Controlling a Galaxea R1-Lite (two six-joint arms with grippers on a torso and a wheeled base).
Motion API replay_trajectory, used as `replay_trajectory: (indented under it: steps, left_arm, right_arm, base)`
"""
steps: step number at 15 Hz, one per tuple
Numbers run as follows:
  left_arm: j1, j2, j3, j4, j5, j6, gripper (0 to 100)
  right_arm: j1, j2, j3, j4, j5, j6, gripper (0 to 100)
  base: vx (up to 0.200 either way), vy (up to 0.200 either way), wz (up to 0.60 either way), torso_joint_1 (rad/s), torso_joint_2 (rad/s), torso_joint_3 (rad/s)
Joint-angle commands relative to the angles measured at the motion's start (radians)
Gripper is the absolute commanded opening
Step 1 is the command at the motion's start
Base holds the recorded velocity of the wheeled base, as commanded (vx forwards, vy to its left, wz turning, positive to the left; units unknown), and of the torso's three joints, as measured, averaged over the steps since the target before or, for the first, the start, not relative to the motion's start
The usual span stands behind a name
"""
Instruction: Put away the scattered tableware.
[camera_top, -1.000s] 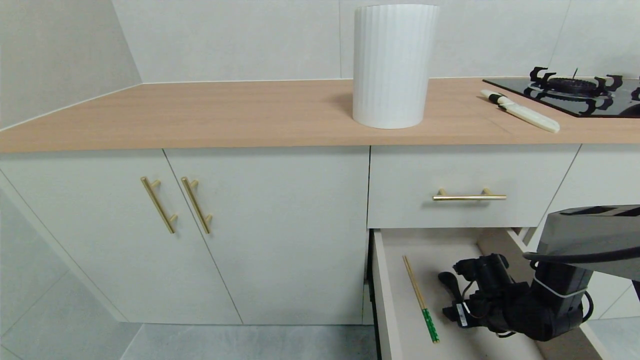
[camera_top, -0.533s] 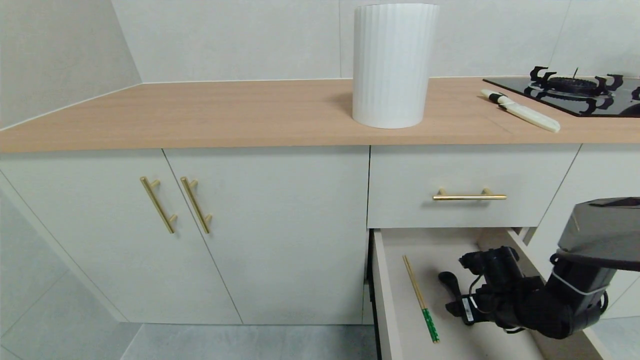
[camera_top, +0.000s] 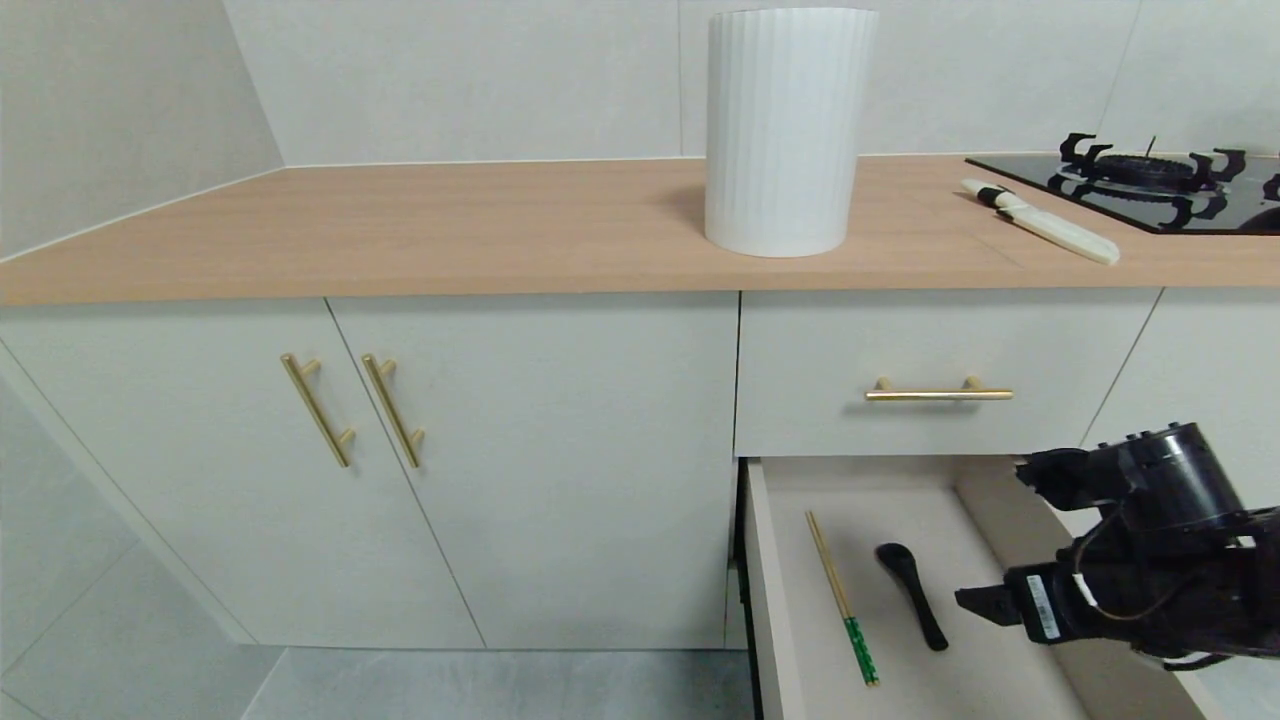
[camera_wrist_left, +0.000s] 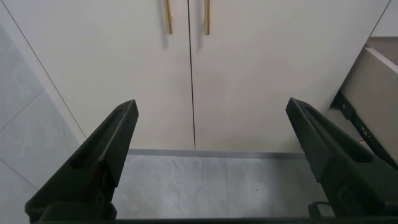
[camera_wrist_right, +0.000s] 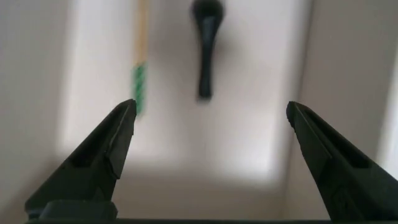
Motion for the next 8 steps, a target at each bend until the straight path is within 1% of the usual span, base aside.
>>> replay_trajectory:
  steps: [1,2,5,6,8]
  left_arm:
    - [0.0,0.0,0.0,0.0,0.0,0.0,100]
    - [0.0,0.0,0.0,0.0,0.0,-0.001,100]
    - [0.0,0.0,0.0,0.0,0.0,-0.001,100]
    - [0.0,0.0,0.0,0.0,0.0,0.003,100]
    - [0.0,0.0,0.0,0.0,0.0,-0.001,100]
  right_arm:
    - [0.047,-0.231,-0.042,0.134,0.015,0.006,100]
    - [0.055,-0.28,-0.069,0.212,0.018,0.005,100]
    - [0.088,-0.332,-0.069,0.231,0.018,0.002,100]
    - [0.099,-0.346,-0.068,0.234,0.015,0.002,100]
    - [0.104,-0.367,-0.068,0.235,0.015,-0.001,100]
  base:
    - [0.0,0.0,0.0,0.0,0.0,0.0]
    - [0.0,0.0,0.0,0.0,0.0,0.0]
    - [0.0,0.0,0.0,0.0,0.0,0.0]
    - [0.0,0.0,0.0,0.0,0.0,0.0]
    - [0.0,0.0,0.0,0.0,0.0,0.0]
